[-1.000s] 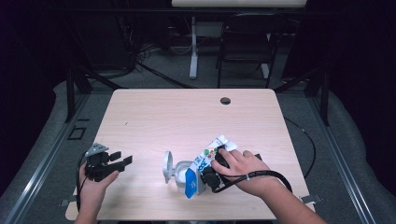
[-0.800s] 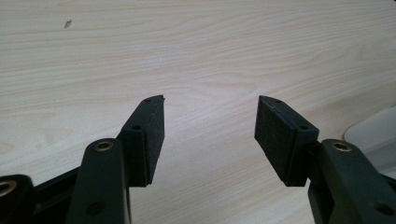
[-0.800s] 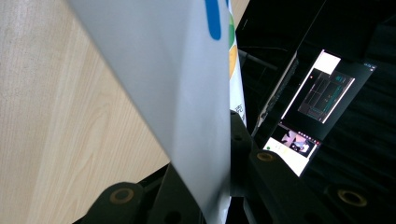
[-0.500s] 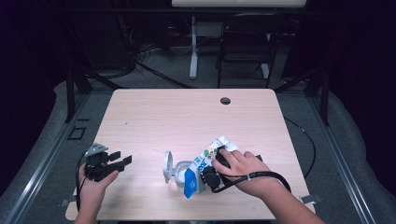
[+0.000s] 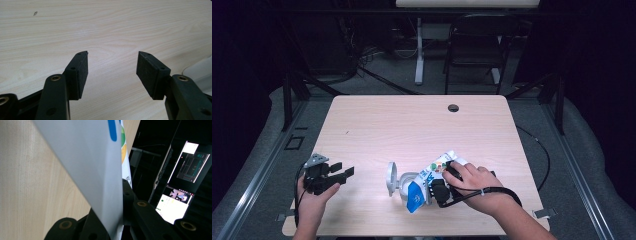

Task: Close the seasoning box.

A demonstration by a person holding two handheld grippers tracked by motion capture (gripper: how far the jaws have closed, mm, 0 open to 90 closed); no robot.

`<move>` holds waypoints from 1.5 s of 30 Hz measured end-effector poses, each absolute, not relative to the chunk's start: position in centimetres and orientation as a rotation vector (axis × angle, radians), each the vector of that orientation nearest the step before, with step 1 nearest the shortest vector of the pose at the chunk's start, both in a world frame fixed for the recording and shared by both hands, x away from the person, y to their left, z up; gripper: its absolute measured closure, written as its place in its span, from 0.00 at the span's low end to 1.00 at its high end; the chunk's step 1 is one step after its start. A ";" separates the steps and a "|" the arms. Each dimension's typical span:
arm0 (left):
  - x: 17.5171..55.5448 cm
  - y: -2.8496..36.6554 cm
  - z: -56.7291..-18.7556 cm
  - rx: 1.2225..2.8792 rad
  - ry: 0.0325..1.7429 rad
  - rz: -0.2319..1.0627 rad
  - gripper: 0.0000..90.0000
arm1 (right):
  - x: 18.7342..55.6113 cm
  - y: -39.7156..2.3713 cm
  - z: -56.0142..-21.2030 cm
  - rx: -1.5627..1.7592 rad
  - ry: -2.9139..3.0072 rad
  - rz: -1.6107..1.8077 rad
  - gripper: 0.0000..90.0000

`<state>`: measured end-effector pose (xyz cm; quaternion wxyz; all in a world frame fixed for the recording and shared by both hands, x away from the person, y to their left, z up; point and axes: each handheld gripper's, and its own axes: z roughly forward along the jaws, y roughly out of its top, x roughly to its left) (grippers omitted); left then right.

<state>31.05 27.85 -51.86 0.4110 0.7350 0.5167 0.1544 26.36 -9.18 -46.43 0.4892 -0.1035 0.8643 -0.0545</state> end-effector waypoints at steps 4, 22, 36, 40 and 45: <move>31.0 27.8 -51.7 1.847 1.302 0.389 0.48 | 26.5 -9.4 -46.5 -0.199 2.137 -0.088 0.97; 30.6 28.0 -51.2 1.836 1.295 0.394 0.48 | 26.5 -10.3 -46.9 0.069 2.301 0.201 0.97; 30.2 29.0 -51.2 1.822 1.311 0.405 0.48 | 27.3 -11.4 -48.0 0.274 2.399 0.411 0.98; 30.3 28.8 -51.4 1.827 1.313 0.408 0.48 | 27.1 -11.8 -48.4 0.326 2.407 0.475 0.98; 30.1 28.7 -51.2 1.830 1.302 0.403 0.48 | 27.0 -12.3 -48.9 0.369 2.411 0.552 0.98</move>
